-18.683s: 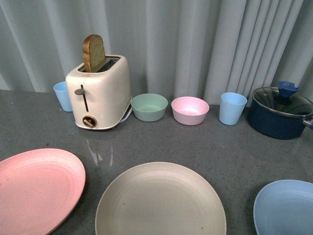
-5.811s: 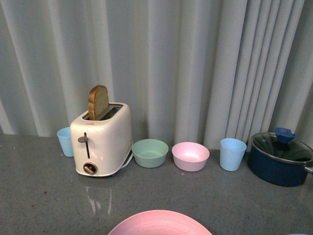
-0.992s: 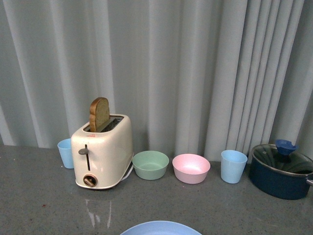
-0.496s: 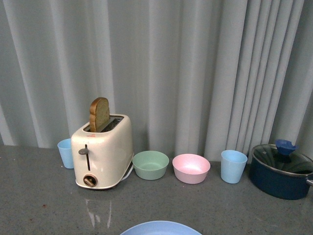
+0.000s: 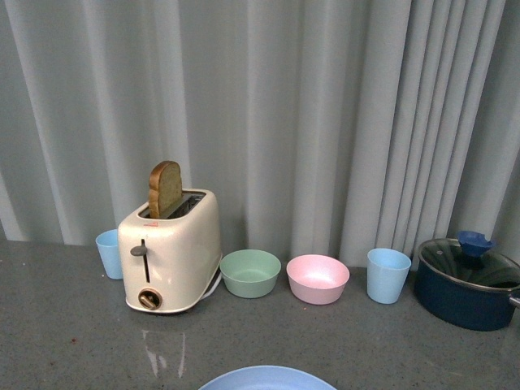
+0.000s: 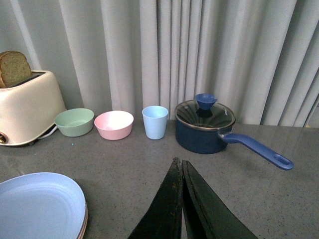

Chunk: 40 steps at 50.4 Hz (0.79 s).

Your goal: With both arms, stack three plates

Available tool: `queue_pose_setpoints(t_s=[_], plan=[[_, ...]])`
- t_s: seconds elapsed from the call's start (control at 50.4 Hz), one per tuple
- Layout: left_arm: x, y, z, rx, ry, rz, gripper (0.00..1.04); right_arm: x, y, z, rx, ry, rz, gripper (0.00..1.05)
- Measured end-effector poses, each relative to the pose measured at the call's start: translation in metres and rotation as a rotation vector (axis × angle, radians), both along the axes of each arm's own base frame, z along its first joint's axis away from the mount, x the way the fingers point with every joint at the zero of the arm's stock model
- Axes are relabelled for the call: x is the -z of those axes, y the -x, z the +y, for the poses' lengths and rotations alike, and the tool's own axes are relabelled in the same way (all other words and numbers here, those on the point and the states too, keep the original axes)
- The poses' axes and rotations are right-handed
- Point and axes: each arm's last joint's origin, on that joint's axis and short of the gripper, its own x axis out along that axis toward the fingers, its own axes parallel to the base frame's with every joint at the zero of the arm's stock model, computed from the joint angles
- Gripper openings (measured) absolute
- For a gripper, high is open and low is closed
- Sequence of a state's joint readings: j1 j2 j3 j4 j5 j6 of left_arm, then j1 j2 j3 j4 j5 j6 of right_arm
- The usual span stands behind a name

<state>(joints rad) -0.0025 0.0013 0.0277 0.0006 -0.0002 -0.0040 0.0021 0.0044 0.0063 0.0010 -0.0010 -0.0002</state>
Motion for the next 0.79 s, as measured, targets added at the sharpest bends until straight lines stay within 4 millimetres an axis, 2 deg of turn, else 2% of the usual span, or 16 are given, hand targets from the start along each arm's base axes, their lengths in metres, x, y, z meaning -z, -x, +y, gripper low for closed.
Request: queue_pose_setpoints(t_s=[0.099,0.218,0.397,0.595,0.793], plan=[[0.0001,-0.0001,0.0000,0.000,0.000,0.001,0.98,0.0000,0.0000,0.0000,0.000,0.001,0.000,0.05],[0.0000,0.0000,0.0000,0.000,0.000,0.000,0.98,0.0000,0.0000,0.0000,0.000,0.001,0.000,0.31],[0.0000,0.0000,0.0000,0.000,0.000,0.000,0.98,0.0000,0.0000,0.0000,0.000,0.001,0.000,0.65],[0.0000,0.0000,0.0000,0.000,0.000,0.000,0.98,0.0000,0.0000,0.0000,0.000,0.001,0.000,0.98],[0.0000,0.0000,0.0000,0.000,0.000,0.000,0.98,0.0000,0.0000,0.0000,0.000,0.000,0.000,0.97]])
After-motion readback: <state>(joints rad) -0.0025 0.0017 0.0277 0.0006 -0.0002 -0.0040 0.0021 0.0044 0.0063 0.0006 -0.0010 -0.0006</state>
